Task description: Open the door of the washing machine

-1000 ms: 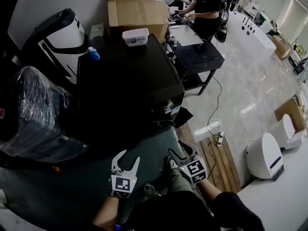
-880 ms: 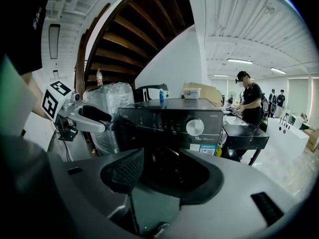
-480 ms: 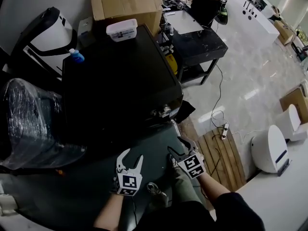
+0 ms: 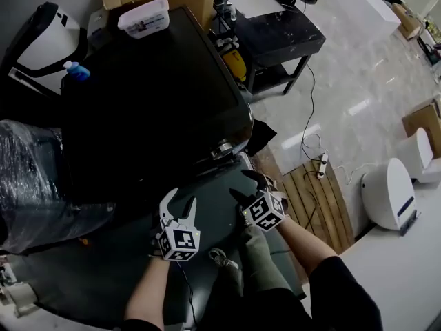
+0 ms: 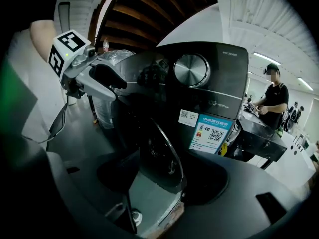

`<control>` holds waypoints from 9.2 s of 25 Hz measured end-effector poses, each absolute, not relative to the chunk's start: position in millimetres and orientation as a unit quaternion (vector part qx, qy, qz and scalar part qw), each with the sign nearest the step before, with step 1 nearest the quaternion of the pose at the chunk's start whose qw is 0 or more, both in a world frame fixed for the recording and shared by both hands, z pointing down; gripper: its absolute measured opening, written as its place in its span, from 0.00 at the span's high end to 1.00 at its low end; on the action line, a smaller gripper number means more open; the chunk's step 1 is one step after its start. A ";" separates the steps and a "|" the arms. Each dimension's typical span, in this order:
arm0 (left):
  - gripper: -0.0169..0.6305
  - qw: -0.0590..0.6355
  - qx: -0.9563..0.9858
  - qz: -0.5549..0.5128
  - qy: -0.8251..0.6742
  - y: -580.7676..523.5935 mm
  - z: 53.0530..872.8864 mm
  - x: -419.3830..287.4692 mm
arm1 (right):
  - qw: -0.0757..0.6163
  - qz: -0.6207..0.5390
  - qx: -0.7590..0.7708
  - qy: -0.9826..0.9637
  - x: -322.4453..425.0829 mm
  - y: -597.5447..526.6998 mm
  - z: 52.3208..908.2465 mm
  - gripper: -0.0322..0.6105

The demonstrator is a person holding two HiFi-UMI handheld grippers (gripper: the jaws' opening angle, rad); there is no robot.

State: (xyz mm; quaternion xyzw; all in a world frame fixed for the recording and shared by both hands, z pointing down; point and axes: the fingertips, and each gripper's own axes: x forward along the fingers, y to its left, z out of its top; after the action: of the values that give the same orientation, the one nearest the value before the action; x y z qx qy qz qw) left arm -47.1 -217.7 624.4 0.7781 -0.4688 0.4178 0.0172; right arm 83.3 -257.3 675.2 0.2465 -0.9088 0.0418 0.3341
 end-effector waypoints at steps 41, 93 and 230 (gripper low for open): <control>0.74 -0.015 0.736 0.548 -0.397 -258.2 677.0 -32.7 | 0.417 -0.100 0.099 -0.898 37.5 -293.9 754.5 0.71; 0.56 -0.010 0.737 0.550 -0.393 8.4 681.4 -48.1 | 0.309 0.160 0.236 -0.907 68.1 -31.8 650.7 0.70; 0.95 0.081 0.666 0.144 -0.727 47.3 391.3 -188.0 | 0.172 0.064 0.178 -0.967 -68.1 -47.3 404.1 0.94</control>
State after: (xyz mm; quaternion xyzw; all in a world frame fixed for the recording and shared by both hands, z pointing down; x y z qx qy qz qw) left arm -188.0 47.3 391.3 0.6660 -0.7274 0.1440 0.0812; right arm -68.1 -47.3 404.1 0.1780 -0.9668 0.0641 0.1717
